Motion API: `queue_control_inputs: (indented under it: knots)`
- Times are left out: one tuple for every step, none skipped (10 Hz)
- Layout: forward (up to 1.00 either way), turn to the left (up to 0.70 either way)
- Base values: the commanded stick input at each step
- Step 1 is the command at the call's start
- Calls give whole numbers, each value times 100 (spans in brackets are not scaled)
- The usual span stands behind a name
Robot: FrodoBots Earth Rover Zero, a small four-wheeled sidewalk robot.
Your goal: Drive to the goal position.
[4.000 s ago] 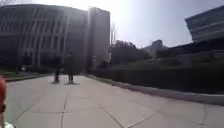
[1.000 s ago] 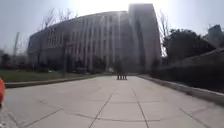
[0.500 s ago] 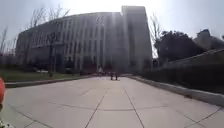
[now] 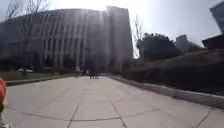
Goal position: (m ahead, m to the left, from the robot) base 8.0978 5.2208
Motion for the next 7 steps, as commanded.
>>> queue_control_inputs:
  knots:
    - [70, -30]
    - [70, -23]
    - [70, -16]
    - [70, -9]
    - [70, -2]
    - [70, -1]
    - [70, -1]
